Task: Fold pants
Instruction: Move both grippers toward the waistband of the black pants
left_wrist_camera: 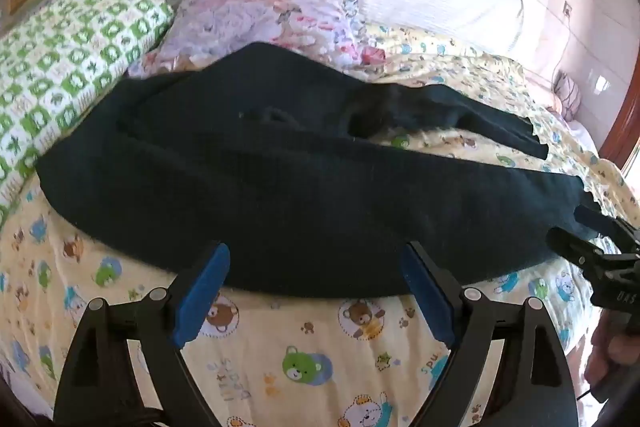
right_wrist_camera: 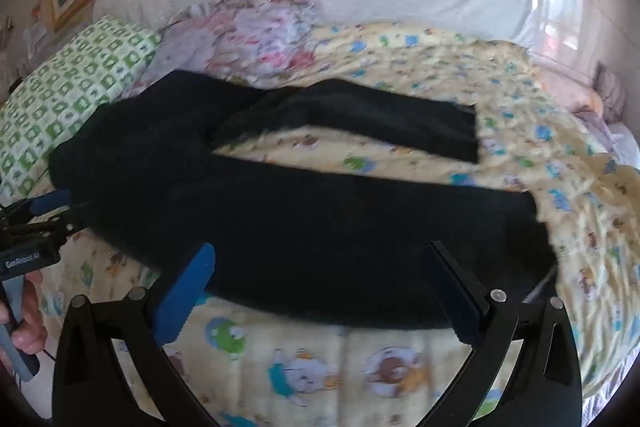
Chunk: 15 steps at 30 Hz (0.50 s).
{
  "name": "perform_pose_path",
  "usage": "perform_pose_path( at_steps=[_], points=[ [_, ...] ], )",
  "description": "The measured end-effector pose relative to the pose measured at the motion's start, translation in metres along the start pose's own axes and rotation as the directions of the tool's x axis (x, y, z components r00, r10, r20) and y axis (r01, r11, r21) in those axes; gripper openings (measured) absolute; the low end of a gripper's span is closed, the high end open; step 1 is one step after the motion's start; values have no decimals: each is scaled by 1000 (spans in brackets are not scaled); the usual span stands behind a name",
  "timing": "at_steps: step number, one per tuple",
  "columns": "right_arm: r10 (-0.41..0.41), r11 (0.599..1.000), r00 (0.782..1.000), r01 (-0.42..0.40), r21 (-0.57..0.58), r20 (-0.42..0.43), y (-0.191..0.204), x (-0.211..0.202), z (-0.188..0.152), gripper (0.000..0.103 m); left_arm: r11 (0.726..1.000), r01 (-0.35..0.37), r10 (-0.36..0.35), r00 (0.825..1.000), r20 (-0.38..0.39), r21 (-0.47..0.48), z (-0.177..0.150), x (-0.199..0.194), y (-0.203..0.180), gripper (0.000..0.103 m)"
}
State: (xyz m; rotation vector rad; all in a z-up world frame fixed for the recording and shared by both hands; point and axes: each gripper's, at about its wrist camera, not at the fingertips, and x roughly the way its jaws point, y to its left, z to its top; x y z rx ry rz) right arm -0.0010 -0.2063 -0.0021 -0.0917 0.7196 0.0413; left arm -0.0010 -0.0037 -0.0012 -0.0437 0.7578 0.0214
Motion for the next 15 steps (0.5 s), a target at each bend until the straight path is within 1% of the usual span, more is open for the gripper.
perform_pose_path(
  at_steps=[1,2,3,5,6,7,8,9,11,15],
  points=[
    [5,1000,1000,-5,11,3,0,-2,0,103,1000,-14,14,1000,1,8,-1,-1,-3,88],
    [9,1000,1000,-9,24,12,0,-5,0,103,1000,-11,11,1000,-8,-11,-1,4,2,88],
    [8,1000,1000,-8,24,7,5,-4,-1,103,1000,-15,15,1000,-12,-8,-4,8,-1,88],
    [14,999,1000,-15,30,17,17,-9,-8,103,1000,-14,14,1000,8,-15,-21,0,0,88],
    [34,999,999,-34,36,-11,17,-5,-6,103,1000,-12,12,1000,1,-18,-26,2,3,88],
    [61,997,998,-60,57,-17,17,-7,-6,103,1000,-17,17,1000,-8,-20,-29,5,0,88],
    [75,995,997,-73,71,-33,13,-3,0,103,1000,-19,18,1000,-21,-22,-30,10,-3,88],
    [87,993,995,-83,88,-41,8,0,3,103,999,-14,12,999,-48,-50,-25,15,0,88],
    [90,994,994,-85,72,-64,7,9,-2,103,998,-14,11,998,-58,-53,-22,16,0,88],
    [91,993,994,-85,86,-63,9,13,-6,103,999,1,-5,998,-70,-54,-15,14,7,88]
  ],
)
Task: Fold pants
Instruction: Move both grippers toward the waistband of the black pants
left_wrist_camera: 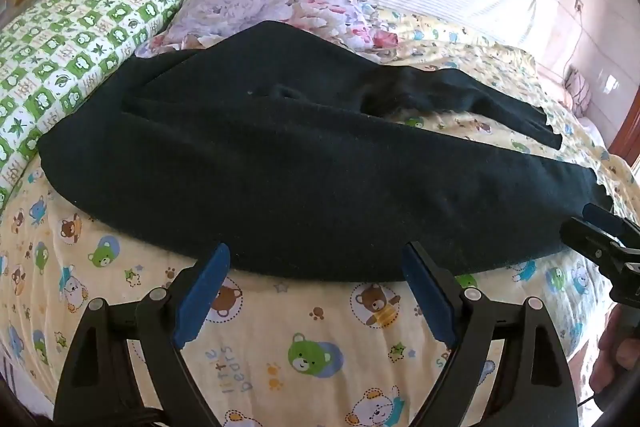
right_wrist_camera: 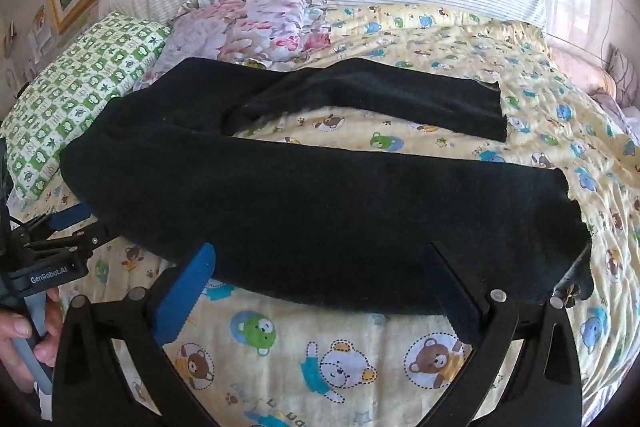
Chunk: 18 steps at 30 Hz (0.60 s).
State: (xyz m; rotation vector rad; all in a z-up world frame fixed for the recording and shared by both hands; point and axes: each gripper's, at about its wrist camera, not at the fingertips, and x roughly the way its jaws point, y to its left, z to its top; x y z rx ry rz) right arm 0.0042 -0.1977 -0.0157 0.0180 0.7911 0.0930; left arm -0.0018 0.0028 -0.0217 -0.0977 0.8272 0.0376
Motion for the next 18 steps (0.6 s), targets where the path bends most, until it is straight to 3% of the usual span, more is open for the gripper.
perform_pose_path(
  at_steps=[18],
  points=[
    [11,1000,1000,-11,10,14,1,-2,1,103,1000,28,-28,1000,-10,-4,1,1,-1,88]
  ],
)
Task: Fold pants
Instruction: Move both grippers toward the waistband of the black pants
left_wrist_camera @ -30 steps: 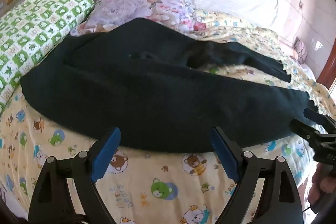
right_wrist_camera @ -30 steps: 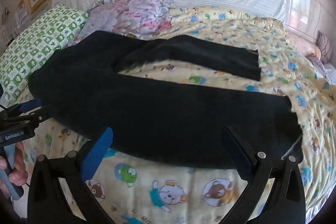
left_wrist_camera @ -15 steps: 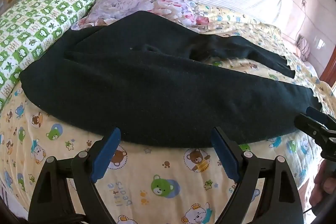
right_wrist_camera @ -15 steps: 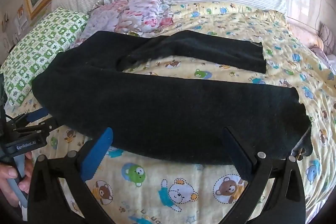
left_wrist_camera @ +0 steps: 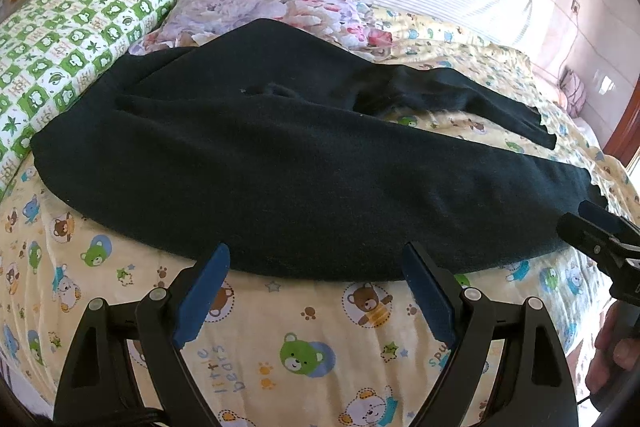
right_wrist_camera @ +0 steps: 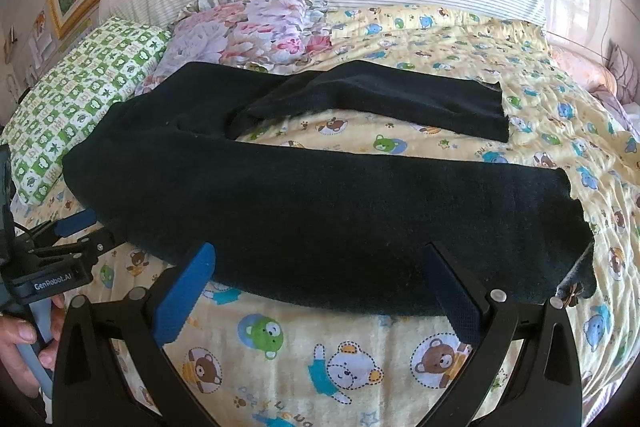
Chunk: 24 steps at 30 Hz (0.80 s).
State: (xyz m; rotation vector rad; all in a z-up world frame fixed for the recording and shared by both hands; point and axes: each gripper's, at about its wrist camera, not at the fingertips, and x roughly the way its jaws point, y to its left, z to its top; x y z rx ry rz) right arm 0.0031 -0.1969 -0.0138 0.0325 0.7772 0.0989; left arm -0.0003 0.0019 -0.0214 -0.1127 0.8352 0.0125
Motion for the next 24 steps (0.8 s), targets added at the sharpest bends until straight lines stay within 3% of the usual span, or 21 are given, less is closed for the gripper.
perform_pose_path(
  at_steps=[24],
  points=[
    [30,999,999,-31,18,17,1,-7,5,103,1000,3,-3,1000,-4,6,2,-1,0,88]
  ],
)
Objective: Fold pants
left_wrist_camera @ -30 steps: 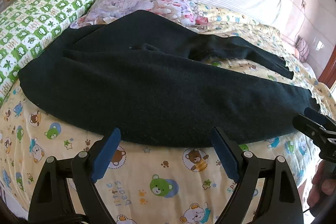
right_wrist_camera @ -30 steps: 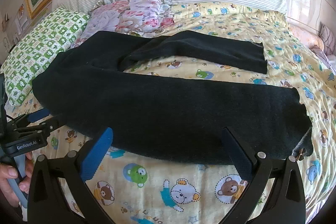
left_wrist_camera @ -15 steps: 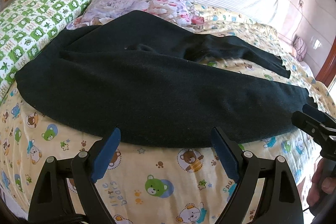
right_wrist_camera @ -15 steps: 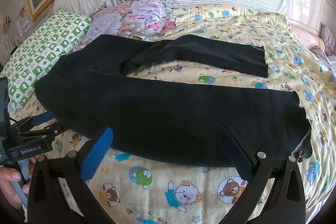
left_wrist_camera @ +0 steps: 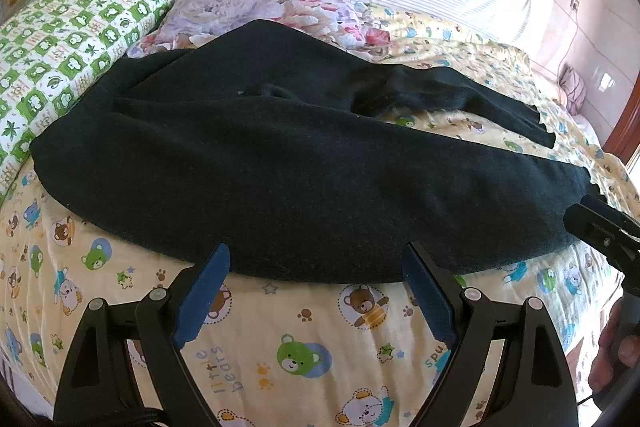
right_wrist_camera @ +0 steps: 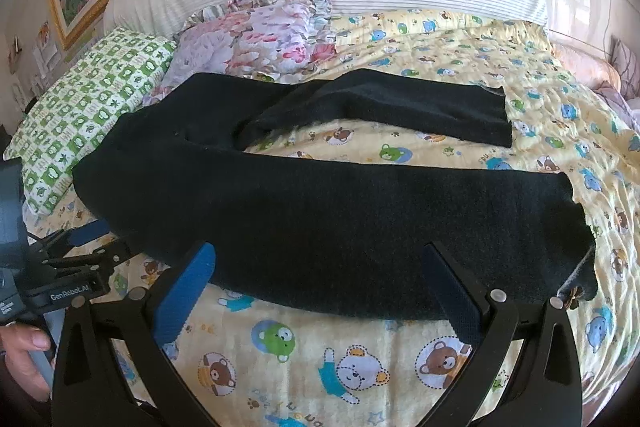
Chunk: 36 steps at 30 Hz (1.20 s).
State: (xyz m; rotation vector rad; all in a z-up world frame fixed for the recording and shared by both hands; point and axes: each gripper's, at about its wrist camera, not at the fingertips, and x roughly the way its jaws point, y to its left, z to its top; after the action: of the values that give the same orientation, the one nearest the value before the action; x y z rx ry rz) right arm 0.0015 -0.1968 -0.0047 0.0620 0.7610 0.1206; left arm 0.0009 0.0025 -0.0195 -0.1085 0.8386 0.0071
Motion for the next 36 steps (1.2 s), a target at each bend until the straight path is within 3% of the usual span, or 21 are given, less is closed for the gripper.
perform_pose_path(
  at_steps=[23,36],
  points=[
    [9,999,1000,-9,41,-1,-12,2,5,103,999,36,-36,999,-33,16,9,11,-5,88],
    [18,995,1000,-17,96,-9,-35,8,18,103,992,90,-87,996,-37,84,47,26,-15,89]
  ],
)
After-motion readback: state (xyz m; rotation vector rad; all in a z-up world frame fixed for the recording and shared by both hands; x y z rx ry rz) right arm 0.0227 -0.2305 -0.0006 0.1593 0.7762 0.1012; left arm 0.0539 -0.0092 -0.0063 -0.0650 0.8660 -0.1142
